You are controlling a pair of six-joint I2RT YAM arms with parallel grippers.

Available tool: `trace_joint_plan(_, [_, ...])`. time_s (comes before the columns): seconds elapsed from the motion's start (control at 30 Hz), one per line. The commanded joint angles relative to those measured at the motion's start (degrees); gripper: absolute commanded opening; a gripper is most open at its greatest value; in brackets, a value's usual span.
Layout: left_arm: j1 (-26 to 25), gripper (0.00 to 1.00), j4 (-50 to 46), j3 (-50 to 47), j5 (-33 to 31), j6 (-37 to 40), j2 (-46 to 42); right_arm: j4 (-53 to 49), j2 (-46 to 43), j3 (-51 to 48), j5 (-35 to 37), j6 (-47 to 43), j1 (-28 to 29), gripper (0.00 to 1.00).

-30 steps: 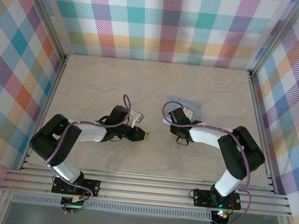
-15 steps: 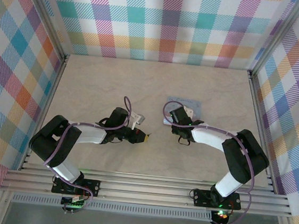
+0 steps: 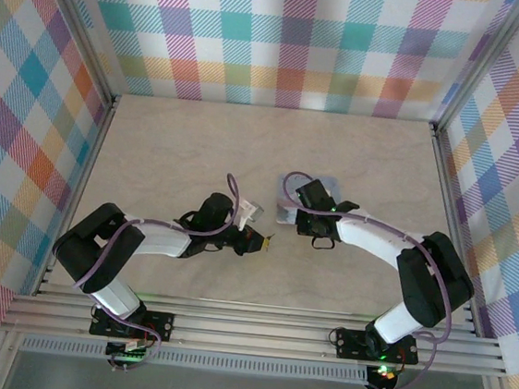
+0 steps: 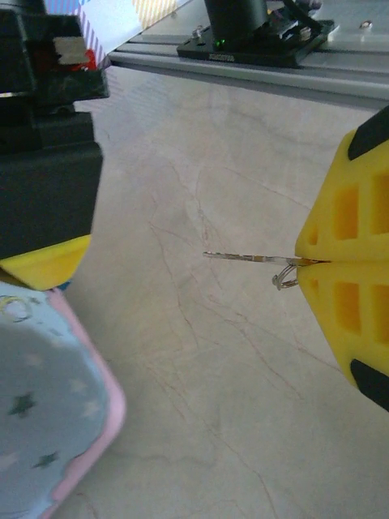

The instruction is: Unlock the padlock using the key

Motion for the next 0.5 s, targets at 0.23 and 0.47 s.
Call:
trace_joint_plan(0.23, [-6.1,0.00,13.2,-2.7,-9.2,1.0,-0.5,-12.8,-7.7,6.4,-5.4,0.9,-1.8,0.00])
trace_joint_plan(0.47, [-8.9,0.00,17.2,2.0,-10.0,0.5,5.3,-17.4,-12.9,4.9,-3.7,8.7,-5.5,0.00])
